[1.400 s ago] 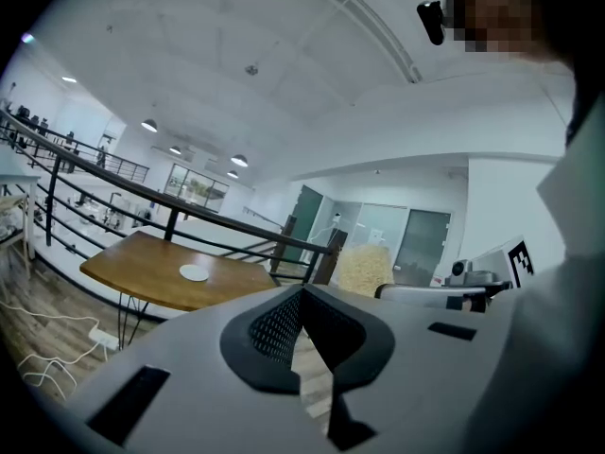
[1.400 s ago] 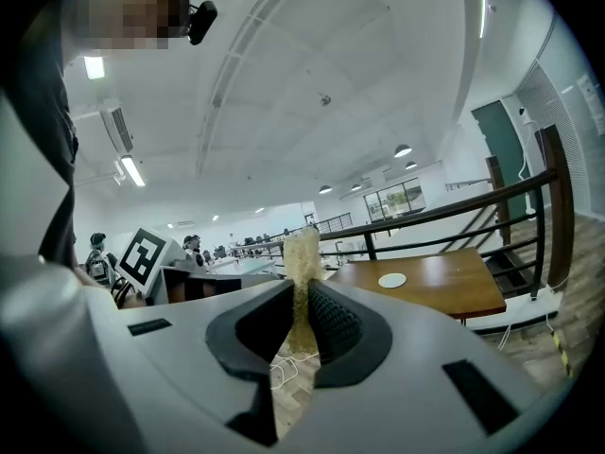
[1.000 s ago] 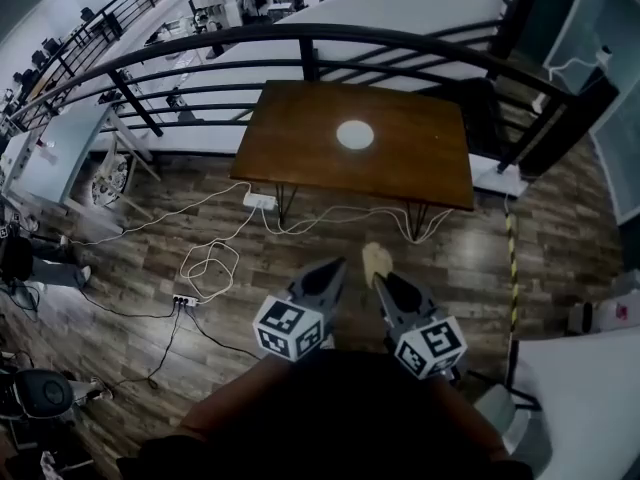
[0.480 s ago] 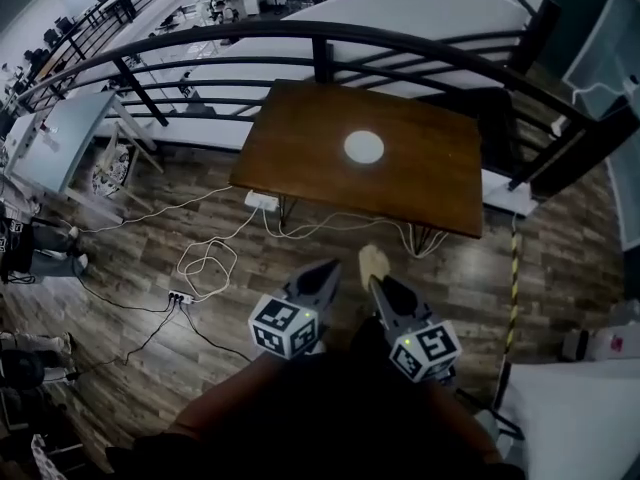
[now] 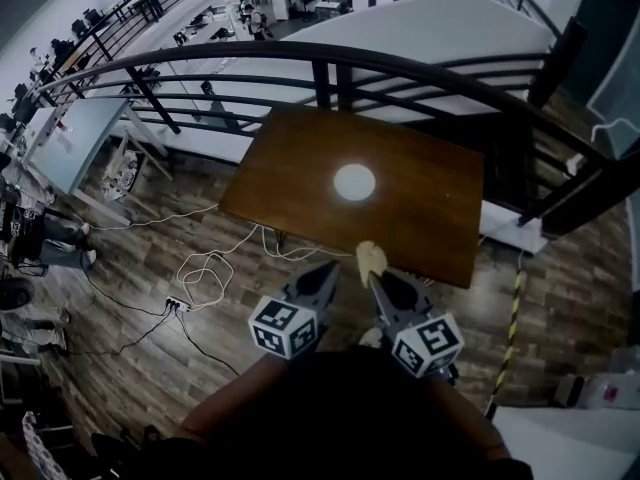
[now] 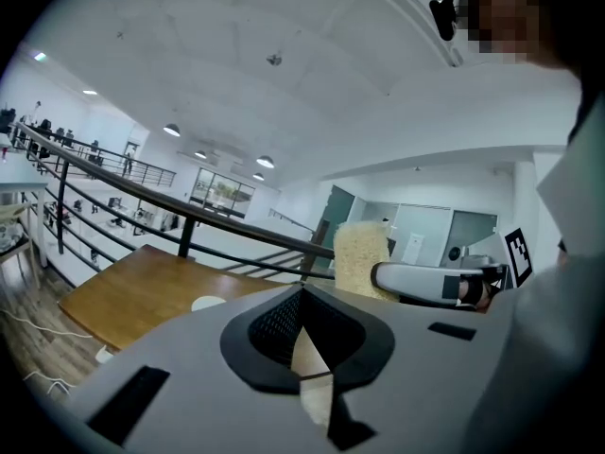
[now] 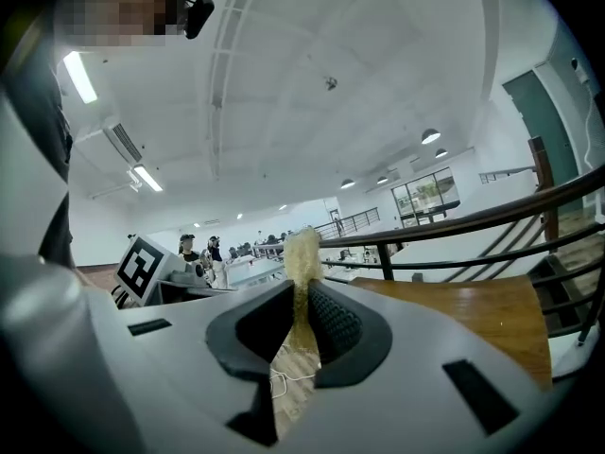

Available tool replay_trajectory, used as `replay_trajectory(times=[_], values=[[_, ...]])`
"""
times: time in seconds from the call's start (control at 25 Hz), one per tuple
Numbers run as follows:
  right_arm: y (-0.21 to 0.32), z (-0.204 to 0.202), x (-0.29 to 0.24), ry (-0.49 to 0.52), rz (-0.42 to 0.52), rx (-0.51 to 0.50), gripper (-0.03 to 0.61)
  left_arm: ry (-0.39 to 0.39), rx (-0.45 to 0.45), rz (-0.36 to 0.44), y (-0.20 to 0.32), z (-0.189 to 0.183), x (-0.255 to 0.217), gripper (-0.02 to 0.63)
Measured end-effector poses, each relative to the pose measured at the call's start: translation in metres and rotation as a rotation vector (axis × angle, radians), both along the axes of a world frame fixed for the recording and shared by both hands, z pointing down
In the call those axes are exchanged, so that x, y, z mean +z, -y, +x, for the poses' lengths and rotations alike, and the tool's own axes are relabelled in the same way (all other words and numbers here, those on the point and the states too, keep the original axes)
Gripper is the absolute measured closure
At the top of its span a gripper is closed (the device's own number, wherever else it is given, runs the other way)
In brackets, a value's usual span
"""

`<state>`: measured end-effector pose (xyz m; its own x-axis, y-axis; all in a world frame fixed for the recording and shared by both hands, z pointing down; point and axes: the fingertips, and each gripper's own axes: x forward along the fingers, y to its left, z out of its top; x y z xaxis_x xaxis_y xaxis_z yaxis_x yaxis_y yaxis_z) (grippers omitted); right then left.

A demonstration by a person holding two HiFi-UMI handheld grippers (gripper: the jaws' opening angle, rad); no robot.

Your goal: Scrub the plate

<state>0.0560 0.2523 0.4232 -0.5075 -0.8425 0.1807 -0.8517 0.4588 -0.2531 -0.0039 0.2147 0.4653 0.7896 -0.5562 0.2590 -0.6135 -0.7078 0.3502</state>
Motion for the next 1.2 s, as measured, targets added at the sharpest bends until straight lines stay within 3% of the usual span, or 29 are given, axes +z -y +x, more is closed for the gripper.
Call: replay_trajectory(times=[0.28, 0.6, 1.2], values=[[0.044, 0.048, 0.019, 0.040, -0.047, -0.036, 0.529, 0.008, -0.055, -0.001, 0.043, 0.040, 0.000, 0.606], [0.117, 0.055, 0.031, 0.023, -0.072, -0.029, 0.529, -0.036, -0.061, -0.003, 0.116, 0.045, 0.000, 0.606], [0.310, 0.026, 0.042, -0.006, -0.121, 0.191, 0.529, -0.085, 0.210, -0.069, 0.318, 0.030, 0.012, 0.606]])
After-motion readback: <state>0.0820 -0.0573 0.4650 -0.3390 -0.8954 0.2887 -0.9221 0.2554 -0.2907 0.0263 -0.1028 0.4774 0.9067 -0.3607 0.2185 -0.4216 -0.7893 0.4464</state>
